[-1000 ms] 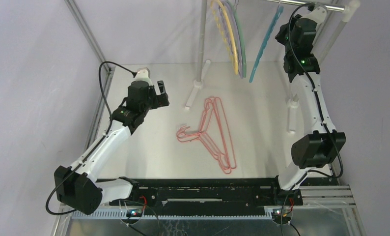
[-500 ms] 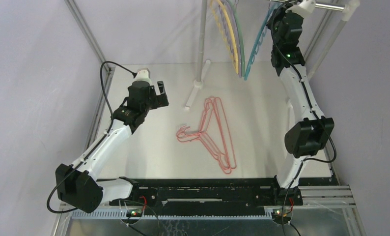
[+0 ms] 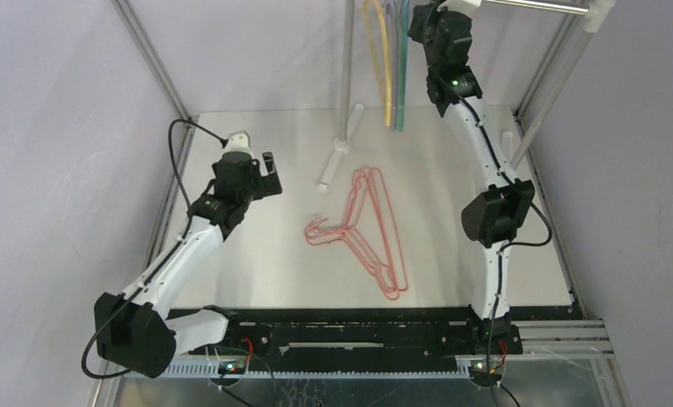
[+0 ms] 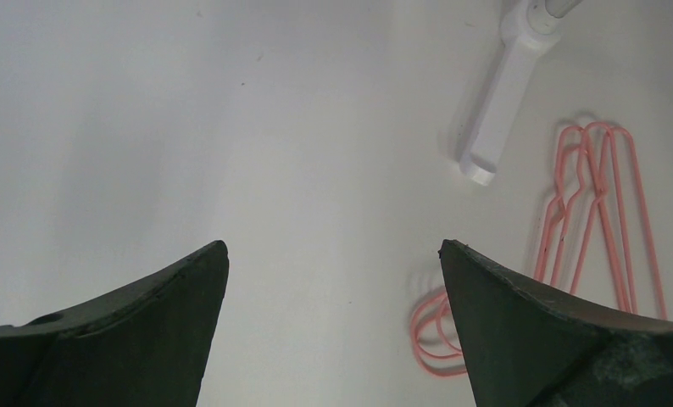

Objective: Organize the hangers

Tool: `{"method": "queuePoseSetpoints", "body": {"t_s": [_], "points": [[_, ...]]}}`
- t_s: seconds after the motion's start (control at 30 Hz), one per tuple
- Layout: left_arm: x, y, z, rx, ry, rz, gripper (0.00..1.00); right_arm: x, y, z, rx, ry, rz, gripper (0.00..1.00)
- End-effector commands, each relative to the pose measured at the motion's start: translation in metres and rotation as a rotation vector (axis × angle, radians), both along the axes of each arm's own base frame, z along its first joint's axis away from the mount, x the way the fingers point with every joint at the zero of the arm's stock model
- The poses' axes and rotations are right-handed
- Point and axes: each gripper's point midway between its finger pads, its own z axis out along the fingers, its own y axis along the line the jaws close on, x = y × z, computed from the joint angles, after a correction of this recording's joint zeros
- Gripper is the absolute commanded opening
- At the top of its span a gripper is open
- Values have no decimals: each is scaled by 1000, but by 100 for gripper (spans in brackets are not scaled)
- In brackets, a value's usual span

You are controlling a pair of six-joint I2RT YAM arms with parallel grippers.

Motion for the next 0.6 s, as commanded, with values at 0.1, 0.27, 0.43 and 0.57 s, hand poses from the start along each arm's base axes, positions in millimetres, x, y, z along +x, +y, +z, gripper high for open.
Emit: {"method": "queuePoseSetpoints", "body": {"t_s": [0.1,0.27,0.43,0.57], "points": [[-4,15,11,15,-64,30,99,0,46,4,-14,-27,86,9],[-3,13,10,17,-62,17,99,0,79,1,-12,-39,141,10],[-2,14,10,25,-63,17,99,6,95,-13,13,-23,185,10],[-3,13,8,18,-57,16,100,9,101,-15,12,-37,208,11]]}}
